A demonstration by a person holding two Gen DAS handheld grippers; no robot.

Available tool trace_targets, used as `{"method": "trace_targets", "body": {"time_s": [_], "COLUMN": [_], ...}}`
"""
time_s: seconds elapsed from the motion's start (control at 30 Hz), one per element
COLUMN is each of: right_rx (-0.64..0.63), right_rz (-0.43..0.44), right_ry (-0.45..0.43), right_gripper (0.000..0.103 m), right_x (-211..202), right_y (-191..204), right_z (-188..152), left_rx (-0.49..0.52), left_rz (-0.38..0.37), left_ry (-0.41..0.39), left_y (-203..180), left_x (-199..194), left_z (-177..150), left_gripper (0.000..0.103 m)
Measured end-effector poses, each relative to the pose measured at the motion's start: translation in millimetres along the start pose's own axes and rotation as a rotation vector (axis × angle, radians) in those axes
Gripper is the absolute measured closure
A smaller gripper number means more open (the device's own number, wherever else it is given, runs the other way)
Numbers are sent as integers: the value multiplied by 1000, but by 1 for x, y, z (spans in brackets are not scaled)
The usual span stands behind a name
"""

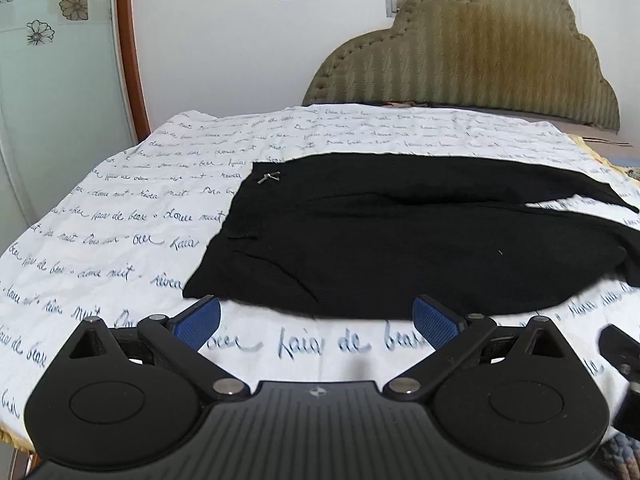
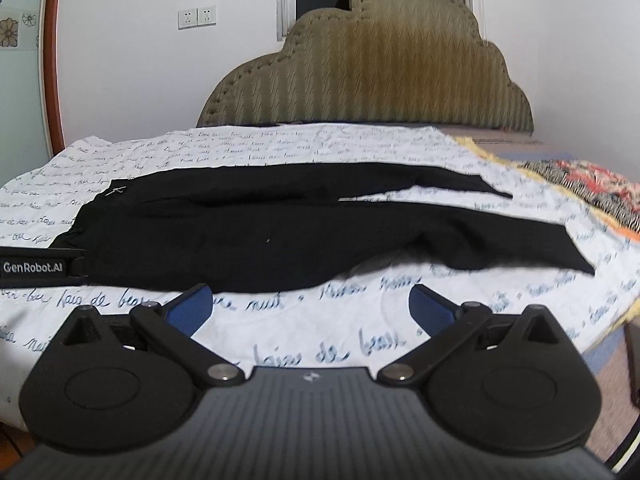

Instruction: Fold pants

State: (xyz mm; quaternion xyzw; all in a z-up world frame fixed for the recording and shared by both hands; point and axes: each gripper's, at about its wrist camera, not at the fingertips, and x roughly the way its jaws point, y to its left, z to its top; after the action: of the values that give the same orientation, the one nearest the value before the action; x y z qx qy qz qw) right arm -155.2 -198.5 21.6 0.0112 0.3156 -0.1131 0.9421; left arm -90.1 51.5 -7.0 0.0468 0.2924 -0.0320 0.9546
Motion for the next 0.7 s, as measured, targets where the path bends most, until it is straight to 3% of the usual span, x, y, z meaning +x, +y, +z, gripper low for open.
{"method": "trace_targets", "body": {"time_s": [0.13, 0.27, 0.33, 0.5, 0.6, 0.7], "right_rx": [-58, -153, -208, -233, -275, -374], "right_rz": [65, 143, 167, 303, 394, 441], "right_ry": [-36, -108, -124, -144, -191, -145], "right_gripper": [0, 0, 0, 0, 0, 0], "right_x": [7, 20, 28, 66, 96, 140], "right_y": [-3, 4, 10, 15, 17, 28], "right_z": [10, 29, 45, 93, 125, 155], "left_rx": [30, 87, 83, 93, 121, 187], "left_rz": [27, -5, -7, 64, 75, 55], "left_ry": [-23, 52, 46, -7, 13, 52], "left_y": [4, 13, 28, 72, 100, 112], "left_x": [16, 42, 56, 94, 133, 178], "left_z": [12, 37, 55, 112, 147, 174], "left_gripper": [0, 0, 0, 0, 0, 0]}}
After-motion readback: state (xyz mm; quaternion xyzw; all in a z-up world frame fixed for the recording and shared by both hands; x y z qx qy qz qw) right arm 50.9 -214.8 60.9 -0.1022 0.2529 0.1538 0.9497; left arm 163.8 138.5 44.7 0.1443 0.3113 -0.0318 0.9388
